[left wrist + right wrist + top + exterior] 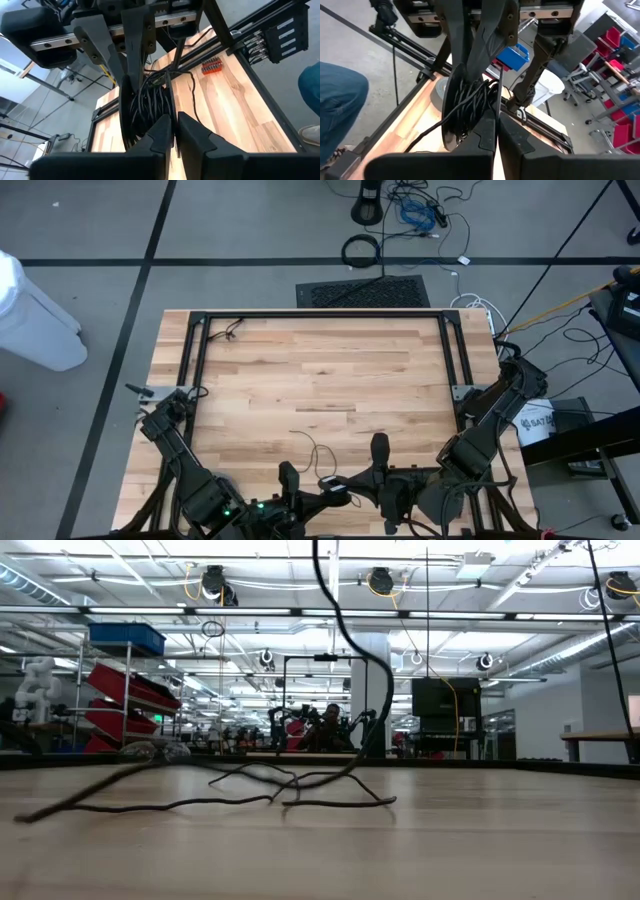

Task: Coil cords
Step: Coil the black wire onto the spool

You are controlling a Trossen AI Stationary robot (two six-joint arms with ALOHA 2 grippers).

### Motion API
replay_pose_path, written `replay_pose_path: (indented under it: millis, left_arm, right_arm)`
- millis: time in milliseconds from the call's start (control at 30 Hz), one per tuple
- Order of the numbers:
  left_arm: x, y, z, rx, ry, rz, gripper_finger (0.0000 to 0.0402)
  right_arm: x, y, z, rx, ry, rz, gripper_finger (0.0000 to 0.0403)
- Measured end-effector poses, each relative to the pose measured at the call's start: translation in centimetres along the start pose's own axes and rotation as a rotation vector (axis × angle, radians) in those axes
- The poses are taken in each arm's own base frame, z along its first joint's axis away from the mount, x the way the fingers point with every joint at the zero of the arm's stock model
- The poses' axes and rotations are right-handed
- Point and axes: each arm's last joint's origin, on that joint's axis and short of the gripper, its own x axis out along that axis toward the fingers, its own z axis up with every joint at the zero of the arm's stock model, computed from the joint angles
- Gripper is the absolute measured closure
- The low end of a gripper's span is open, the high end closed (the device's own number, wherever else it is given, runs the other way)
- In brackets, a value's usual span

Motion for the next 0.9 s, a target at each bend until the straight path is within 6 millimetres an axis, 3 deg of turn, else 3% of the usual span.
replay_pose_path:
  millis: [233, 500, 567, 700, 800, 900]
  left_arm:
    - [-1.6, -0.8, 0.2, 0.012, -0.013, 0.126, 0.0295]
    - [-4.6, -2.3, 0.3, 0.025, -0.041, 0.285, 0.0223]
    - [-5.9, -2.9, 0.2, -0.001, -0.059, 0.345, 0.0215]
    - [-11.2, -3.8, 1.6, -0.074, -0.177, 0.296, 0.0212]
    - [-14.3, -1.6, 3.7, -0.201, -0.235, 0.332, 0.0212]
    - [-14.2, 1.4, 4.9, -0.256, -0.252, 0.352, 0.0212]
  right_arm:
    - [-0.4, -0.2, -0.1, 0.006, 0.021, -0.026, 0.0402]
    - [-2.3, -2.0, -0.1, 0.016, 0.061, -0.166, 0.0403]
    - [-3.1, -2.8, -0.1, 0.032, 0.070, -0.196, 0.0403]
    - [-5.2, -3.8, -0.4, 0.065, 0.085, -0.177, 0.0403]
    - [-7.2, -4.8, -0.5, 0.111, 0.079, -0.154, 0.0403]
    - [-9.3, -6.2, -0.4, 0.147, 0.050, -0.142, 0.0403]
